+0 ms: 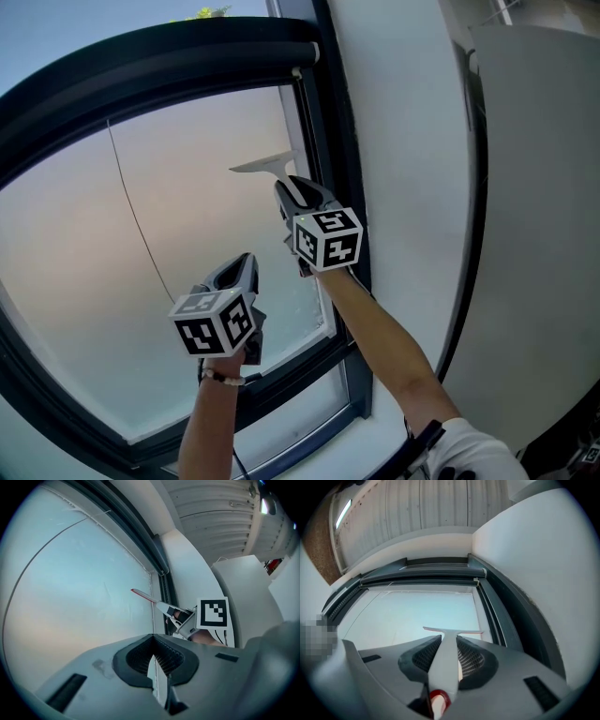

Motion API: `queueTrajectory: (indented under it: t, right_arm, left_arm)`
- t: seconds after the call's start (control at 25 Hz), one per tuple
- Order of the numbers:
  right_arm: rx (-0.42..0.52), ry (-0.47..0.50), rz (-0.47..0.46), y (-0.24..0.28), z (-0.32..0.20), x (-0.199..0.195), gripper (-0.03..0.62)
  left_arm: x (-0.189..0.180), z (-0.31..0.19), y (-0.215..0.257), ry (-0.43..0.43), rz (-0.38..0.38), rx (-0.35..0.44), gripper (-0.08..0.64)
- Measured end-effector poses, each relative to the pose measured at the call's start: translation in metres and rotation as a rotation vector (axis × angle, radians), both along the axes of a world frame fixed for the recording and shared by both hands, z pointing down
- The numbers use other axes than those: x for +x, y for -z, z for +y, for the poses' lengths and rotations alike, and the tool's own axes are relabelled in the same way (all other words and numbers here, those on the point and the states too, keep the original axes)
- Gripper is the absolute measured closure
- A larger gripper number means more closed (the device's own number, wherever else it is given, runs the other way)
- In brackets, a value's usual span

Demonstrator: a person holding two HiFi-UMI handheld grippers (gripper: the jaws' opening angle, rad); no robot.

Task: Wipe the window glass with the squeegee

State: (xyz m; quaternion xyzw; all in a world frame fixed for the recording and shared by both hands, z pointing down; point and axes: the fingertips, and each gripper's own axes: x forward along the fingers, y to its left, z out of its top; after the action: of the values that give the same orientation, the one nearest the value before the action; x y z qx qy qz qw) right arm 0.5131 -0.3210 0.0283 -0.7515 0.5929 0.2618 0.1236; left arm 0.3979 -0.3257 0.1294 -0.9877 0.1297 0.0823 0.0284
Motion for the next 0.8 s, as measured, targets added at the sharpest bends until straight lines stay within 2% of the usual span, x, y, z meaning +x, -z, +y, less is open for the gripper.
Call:
queueTrajectory:
  t: [0.36,0.64,0.8]
  right_arm:
    - [-0.046,-0.023,0.004,-0.06,0.0,0.0,0.505]
    - [-0.08,-0.055,0.012,-0.109,0.007,0.0,0.505]
    - [-0.098,-0.06,0.012,-0.135,0.007,0.003,0.505]
  left_arm:
    - [0.003,-0.005,-0.04,-0.033,-0.02,-0.057,0.56]
    - [0.008,-0.001,-0.088,-0.039,-0.067,-0.102,0.56]
    - [0.012,-0.003,-0.116,-0.069,-0.092,-0.167,0.56]
